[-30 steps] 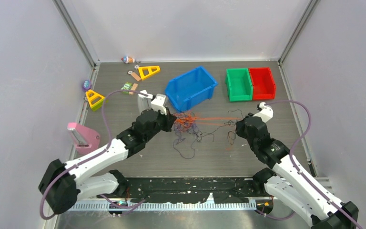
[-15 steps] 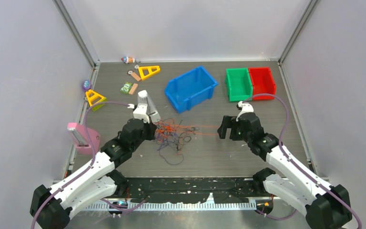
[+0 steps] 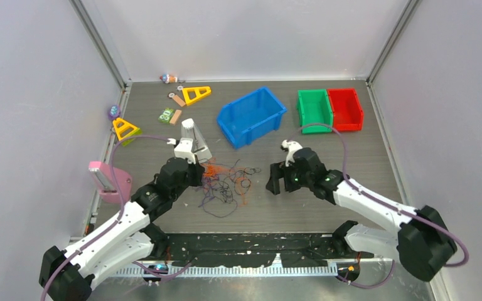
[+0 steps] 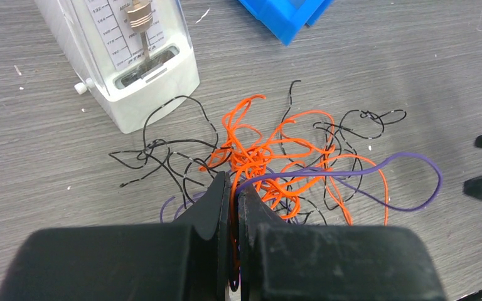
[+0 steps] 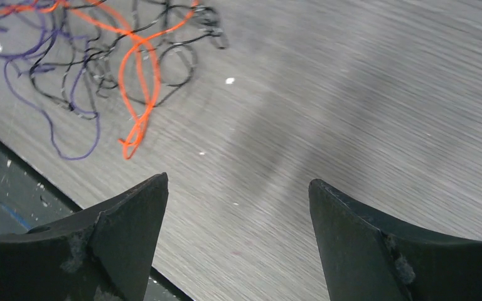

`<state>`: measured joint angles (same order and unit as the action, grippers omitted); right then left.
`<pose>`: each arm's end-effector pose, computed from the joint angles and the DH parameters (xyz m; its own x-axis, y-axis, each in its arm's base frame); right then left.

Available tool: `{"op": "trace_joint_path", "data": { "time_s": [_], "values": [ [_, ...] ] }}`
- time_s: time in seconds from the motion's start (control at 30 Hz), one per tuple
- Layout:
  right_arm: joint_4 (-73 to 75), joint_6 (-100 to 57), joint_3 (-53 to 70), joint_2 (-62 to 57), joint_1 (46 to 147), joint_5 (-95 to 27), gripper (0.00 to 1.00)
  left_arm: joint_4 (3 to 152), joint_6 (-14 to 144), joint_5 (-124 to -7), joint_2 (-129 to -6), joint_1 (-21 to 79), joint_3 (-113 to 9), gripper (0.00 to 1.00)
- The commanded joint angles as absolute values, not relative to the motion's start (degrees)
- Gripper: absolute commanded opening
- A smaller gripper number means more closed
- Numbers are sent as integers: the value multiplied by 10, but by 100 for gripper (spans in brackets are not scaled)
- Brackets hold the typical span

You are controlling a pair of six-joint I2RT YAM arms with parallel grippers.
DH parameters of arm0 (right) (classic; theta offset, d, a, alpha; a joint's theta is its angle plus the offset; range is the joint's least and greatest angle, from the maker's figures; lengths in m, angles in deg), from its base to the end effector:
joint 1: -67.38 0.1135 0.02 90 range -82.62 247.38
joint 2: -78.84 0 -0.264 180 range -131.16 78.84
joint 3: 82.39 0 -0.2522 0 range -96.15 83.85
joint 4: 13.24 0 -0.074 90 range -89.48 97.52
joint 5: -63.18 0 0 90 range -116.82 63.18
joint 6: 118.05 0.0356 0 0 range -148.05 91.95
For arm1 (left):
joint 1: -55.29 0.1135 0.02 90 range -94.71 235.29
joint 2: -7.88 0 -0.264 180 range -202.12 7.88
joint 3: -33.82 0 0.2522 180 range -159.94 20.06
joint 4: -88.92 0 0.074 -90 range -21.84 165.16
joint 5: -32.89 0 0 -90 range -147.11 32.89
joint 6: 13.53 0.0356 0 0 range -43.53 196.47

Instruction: Untangle the cables

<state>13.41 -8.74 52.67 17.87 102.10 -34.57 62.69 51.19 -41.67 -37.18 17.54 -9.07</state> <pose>0.1737 0.1262 0.2006 -0.7394 -0.1137 -0.6636 -0.4253 0.8430 0.3294 0.1488 -0.1032 0.2393 -0.5130 -0.1234 -0.8495 0.2056 0.9432 -0.2611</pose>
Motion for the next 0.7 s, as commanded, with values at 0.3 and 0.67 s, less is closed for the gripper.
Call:
{"op": "trace_joint_path", "data": {
  "time_s": [0.3, 0.67],
  "values": [
    [-32, -47, 397, -31, 1109, -240, 92, 630, 490, -414, -333, 177, -59, 0],
    [-58, 1, 329, -166, 1127, -205, 65, 618, 480, -396, -330, 177, -61, 0]
  ]
}}
